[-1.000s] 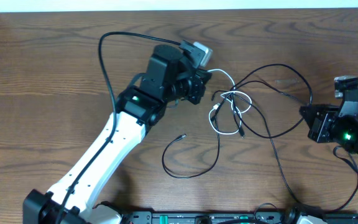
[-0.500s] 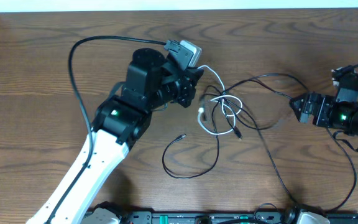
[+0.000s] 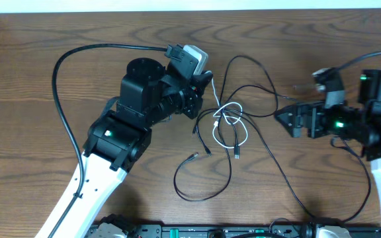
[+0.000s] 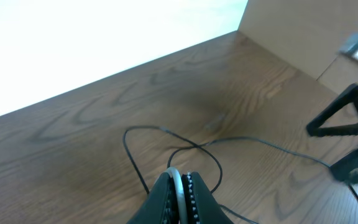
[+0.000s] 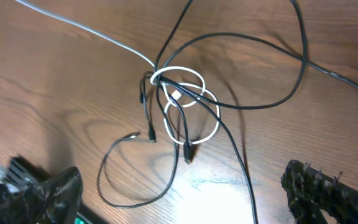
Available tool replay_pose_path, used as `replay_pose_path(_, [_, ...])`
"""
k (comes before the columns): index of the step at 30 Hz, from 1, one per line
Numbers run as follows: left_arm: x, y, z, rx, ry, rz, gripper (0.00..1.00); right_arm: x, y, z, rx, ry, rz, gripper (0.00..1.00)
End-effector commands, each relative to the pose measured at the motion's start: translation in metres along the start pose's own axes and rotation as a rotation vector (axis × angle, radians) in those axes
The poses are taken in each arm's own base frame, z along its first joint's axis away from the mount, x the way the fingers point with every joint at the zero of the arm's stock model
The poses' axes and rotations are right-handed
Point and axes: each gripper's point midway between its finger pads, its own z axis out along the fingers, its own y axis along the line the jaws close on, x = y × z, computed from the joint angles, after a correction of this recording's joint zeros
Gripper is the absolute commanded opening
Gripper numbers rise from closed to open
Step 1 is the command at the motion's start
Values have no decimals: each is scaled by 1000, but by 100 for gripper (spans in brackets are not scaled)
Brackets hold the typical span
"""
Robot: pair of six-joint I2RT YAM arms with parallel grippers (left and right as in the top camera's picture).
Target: Untangle cables
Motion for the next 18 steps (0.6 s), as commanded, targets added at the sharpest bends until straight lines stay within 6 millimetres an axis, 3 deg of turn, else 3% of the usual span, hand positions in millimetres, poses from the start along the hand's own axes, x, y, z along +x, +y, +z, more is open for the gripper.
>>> replay_pose_path(1, [-20, -4, -17, -11, -61, 39, 8, 2, -11, 18, 111, 47, -4, 99])
replay_pose_path(10, [-31, -10, -33, -9, -107, 55, 8, -3, -12, 73, 120, 120, -14, 98])
replay_pose_path(18, [-37, -7, -37, -34, -122, 58, 8, 17, -13, 129, 89, 267, -20, 70])
